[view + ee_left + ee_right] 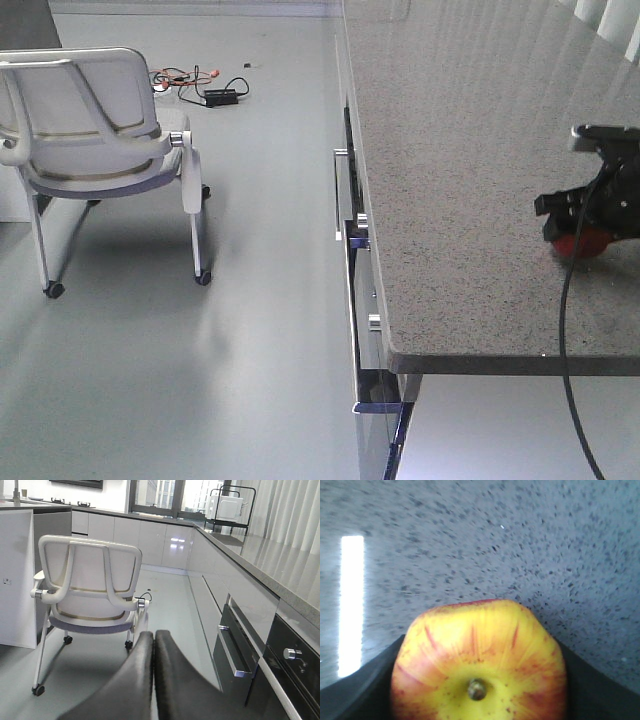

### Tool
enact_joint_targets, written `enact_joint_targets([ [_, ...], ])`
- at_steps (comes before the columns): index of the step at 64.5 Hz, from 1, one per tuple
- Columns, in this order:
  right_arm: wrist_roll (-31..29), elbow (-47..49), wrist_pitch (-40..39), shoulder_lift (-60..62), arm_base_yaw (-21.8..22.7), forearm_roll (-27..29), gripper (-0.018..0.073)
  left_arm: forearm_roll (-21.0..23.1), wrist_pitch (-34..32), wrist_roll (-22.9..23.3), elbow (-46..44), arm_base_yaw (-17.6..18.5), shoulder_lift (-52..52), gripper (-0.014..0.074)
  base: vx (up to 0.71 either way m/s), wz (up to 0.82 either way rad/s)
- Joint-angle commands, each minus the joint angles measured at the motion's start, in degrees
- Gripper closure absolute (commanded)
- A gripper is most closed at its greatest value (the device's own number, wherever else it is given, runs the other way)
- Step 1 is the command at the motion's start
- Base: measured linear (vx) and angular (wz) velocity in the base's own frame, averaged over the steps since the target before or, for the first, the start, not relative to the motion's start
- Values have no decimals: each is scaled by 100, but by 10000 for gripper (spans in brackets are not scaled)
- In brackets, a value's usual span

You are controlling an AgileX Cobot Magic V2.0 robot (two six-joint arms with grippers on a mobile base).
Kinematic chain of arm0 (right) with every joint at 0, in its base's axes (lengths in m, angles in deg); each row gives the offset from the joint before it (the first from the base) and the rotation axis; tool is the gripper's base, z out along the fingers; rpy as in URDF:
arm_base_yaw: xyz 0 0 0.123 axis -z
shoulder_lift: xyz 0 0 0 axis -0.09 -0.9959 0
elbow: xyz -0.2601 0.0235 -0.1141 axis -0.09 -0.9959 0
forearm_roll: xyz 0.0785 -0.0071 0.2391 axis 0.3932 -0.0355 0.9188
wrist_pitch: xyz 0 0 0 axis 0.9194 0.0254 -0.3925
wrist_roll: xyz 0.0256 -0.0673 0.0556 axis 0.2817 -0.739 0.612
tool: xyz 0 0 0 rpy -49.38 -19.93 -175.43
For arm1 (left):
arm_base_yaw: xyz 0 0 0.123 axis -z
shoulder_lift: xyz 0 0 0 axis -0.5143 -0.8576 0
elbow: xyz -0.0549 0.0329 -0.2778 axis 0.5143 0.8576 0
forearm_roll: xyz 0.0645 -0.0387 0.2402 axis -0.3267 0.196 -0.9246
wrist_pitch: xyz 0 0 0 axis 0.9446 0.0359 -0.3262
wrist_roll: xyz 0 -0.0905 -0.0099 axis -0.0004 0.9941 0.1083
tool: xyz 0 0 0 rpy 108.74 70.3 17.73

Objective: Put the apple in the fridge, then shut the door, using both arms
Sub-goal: 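Lift the apple off the counter with the right gripper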

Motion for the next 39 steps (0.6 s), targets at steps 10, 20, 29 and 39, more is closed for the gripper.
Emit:
enact_joint_targets([
  [10,-858,697,570,1813,34,1230,527,8,-419,20,159,34,79,603,0,0],
  [20,-1560,708,934,2937,34,2305,550,8,-419,20,159,34,79,603,0,0],
  [29,-1796,708,1311,3693,34,2840,549,8,-419,20,159,34,79,603,0,0],
  [39,-1790,708,1343,4151,34,2864,547,8,-419,20,159,34,79,603,0,0],
])
